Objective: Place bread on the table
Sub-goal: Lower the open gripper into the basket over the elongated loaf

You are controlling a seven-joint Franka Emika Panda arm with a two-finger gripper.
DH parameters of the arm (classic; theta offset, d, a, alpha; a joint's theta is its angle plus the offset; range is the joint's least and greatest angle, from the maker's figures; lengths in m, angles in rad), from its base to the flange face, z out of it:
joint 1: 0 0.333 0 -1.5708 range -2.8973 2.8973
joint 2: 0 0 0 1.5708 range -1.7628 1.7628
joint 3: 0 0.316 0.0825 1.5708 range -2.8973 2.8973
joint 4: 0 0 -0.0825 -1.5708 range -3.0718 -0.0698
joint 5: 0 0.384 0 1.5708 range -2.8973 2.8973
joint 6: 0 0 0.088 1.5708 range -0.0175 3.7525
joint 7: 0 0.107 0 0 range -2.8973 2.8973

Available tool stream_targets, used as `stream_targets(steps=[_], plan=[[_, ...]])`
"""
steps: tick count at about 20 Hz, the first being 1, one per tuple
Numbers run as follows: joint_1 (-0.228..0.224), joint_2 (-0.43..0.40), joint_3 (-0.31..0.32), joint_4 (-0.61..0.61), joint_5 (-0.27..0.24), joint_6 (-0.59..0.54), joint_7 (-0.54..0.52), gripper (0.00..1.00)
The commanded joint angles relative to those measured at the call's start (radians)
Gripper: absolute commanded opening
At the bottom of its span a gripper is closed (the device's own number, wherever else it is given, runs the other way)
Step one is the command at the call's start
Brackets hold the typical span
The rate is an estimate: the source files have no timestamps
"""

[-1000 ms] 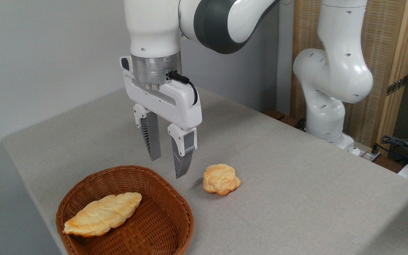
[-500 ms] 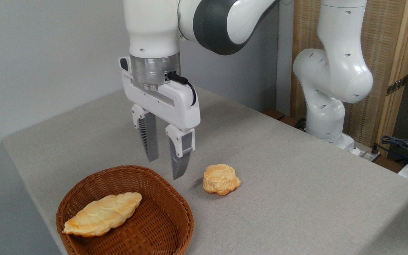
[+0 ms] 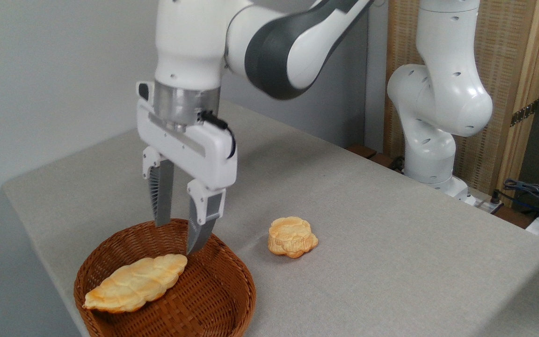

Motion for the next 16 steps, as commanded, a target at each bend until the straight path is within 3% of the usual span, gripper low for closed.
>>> stream_targets(steps=[1, 3, 7, 16], plan=[[-0.019, 0.052, 0.002, 0.01, -0.044, 0.055, 0.008, 1.0], [-0.019, 0.075, -0.001, 0.01, -0.047, 0.086, 0.006, 1.0], [-0.02, 0.122, -0.028, 0.01, -0.1, 0.176, 0.005, 1.0], [-0.019, 0.173, -0.028, 0.01, -0.099, 0.236, 0.006, 1.0]])
